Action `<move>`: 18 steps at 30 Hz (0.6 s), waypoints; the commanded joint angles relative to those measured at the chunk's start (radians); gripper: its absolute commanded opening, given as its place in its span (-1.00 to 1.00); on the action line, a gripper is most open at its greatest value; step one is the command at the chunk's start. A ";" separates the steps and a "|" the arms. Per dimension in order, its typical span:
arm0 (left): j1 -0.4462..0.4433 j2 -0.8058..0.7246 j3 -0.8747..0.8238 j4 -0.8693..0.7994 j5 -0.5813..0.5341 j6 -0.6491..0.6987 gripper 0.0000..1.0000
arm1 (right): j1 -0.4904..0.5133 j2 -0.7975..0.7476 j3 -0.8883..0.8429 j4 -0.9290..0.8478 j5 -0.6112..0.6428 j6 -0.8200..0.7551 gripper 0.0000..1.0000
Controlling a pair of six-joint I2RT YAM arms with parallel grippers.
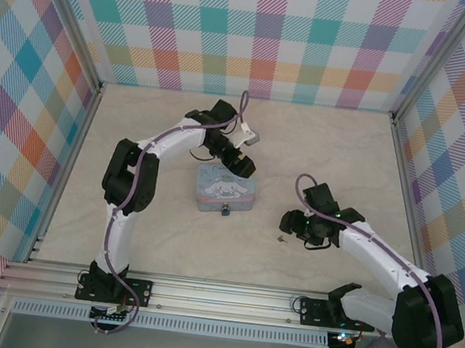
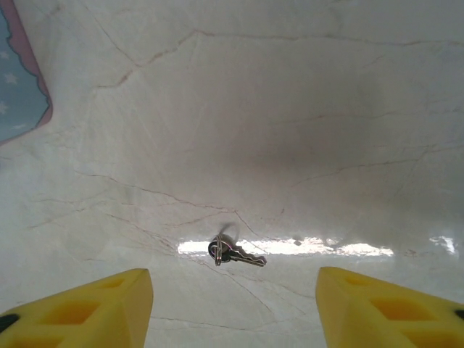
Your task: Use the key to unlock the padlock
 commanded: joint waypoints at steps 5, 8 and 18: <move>-0.008 -0.204 -0.076 0.155 -0.007 -0.093 0.71 | 0.088 0.130 0.101 -0.075 0.077 0.009 -0.01; -0.008 -0.315 -0.153 0.270 -0.048 -0.173 0.72 | 0.111 0.180 0.124 -0.072 0.086 0.009 -0.10; -0.009 -0.732 -0.645 0.629 -0.264 -0.451 0.76 | 0.150 0.312 0.170 -0.061 0.119 0.003 -0.31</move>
